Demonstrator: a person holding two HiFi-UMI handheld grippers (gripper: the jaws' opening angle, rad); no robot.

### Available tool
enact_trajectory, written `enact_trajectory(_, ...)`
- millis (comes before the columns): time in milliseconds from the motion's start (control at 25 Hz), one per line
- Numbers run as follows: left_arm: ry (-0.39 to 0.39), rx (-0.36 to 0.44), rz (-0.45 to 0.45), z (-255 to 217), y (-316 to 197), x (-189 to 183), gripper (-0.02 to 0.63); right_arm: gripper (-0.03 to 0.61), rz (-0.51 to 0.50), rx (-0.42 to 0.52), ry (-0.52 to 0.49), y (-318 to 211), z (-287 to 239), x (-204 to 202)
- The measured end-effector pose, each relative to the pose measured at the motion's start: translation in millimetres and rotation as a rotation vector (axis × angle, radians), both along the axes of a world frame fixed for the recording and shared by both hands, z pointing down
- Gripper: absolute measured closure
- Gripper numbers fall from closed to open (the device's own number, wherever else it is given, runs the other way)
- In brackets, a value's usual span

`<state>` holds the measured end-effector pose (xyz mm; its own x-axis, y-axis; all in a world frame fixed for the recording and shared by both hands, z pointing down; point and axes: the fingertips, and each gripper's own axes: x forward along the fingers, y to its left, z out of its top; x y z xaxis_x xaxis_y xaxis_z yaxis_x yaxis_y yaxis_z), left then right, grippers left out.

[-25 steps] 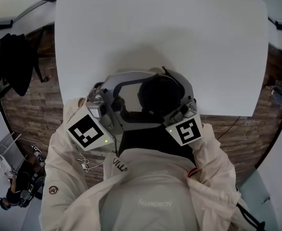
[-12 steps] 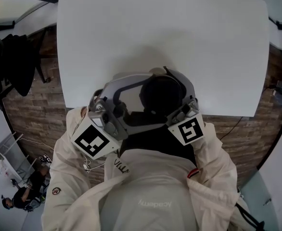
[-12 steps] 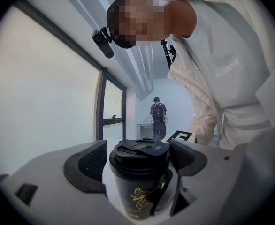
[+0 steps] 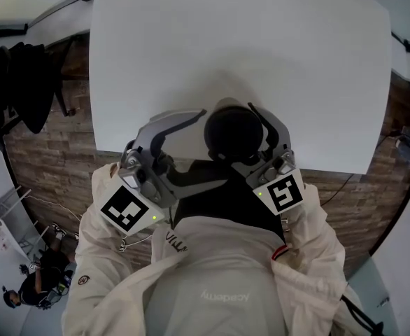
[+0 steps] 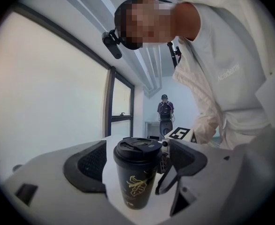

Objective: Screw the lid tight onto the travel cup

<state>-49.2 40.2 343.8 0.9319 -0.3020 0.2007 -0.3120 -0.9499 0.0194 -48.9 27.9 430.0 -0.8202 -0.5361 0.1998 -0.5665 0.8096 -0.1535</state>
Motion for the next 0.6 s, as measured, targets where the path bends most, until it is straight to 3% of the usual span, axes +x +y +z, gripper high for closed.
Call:
enact_trajectory(120, -0.027, -0.061, -0.083, -5, 14, -24, 0.198, 0.180, 0.012, -0.054, -0.015, 23, -16, 25)
enact_trajectory(280, 0.008, -0.127, -0.279, -34, 20, -65, 0.201, 0.183, 0.083, -0.089, 0.000, 45, -55, 72)
enact_trajectory(320, 0.017, -0.117, -0.335, -45, 18, -73, 0.202, 0.202, 0.118, -0.076, 0.019, 44, -67, 84)
enact_trajectory(360, 0.025, -0.093, -0.397, -56, 12, -80, 0.221, 0.296, 0.174, -0.057, 0.025, 38, -82, 96)
enact_trajectory(400, 0.036, -0.059, -0.472, -70, 2, -87, 0.286, 0.386, 0.244, -0.038, 0.007, 27, -99, 108)
enact_trajectory(480, 0.053, 0.008, -0.631, -98, -13, -100, 0.488, 0.478, 0.373, -0.008, -0.066, 9, -136, 125)
enact_trajectory(560, 0.034, 0.051, -0.741, -121, -11, -106, 0.579, 0.547, 0.449, 0.026, -0.107, 7, -173, 133)
enact_trajectory(600, 0.012, 0.075, -0.777, -130, -9, -105, 0.593, 0.555, 0.465, 0.049, -0.113, 9, -191, 134)
